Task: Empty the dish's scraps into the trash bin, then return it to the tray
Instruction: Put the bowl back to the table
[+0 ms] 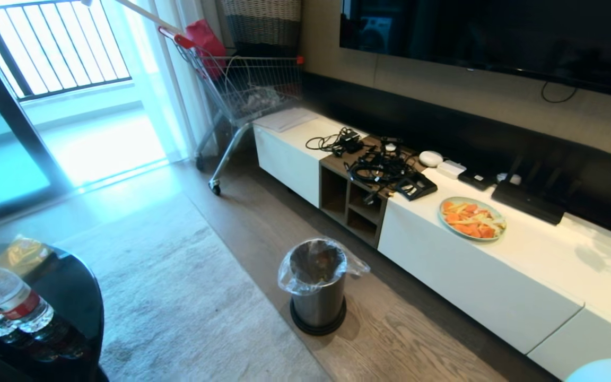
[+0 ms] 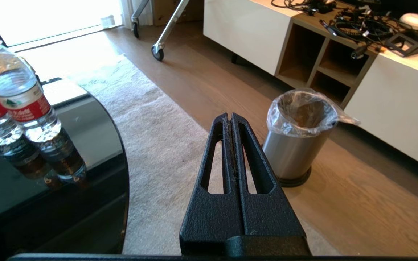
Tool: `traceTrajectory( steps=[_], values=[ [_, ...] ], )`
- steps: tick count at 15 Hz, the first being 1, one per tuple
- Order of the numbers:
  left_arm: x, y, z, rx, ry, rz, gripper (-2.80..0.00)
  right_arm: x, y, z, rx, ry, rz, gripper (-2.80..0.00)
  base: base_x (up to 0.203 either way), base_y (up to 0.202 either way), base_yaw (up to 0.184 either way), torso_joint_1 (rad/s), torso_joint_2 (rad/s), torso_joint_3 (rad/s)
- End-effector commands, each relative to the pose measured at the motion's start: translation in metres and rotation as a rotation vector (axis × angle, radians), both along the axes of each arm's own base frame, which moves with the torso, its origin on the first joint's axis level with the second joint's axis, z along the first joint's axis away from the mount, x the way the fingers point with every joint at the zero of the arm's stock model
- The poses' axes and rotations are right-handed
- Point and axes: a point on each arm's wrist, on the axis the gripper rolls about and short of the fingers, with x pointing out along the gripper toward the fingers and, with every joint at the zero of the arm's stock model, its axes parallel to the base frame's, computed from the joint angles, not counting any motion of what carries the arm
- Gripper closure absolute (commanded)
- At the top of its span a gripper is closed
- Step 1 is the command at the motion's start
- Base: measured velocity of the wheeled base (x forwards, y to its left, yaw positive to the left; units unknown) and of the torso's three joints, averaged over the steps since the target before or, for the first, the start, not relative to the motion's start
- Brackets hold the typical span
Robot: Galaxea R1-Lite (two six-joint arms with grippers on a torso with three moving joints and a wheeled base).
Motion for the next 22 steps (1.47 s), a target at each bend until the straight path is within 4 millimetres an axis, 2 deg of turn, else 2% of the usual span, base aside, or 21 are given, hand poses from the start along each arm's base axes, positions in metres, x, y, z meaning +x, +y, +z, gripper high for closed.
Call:
traceTrajectory(
  steps=[1, 16, 22],
  values=[
    [0.0, 0.0, 0.0, -0.001, -0.001, 0.0, 0.0, 0.0001, 0.0, 0.0, -0.001, 0.001, 0.001, 0.0, -0.187, 0.0, -0.002, 0.002, 0.01, 0.002],
    [0.0, 0.0, 0.0, -0.001, -0.001, 0.0, 0.0, 0.0001, 0.0, 0.0, -0.001, 0.001, 0.001, 0.0, -0.183, 0.0, -0.001, 0.001, 0.0, 0.002],
    [0.0, 0.0, 0.0, -0.001, -0.001, 0.0, 0.0, 0.0, 0.0, 0.0, -0.001, 0.0, 0.001, 0.0, 0.0, 0.0, 0.0, 0.0, 0.0, 0.0]
  ],
)
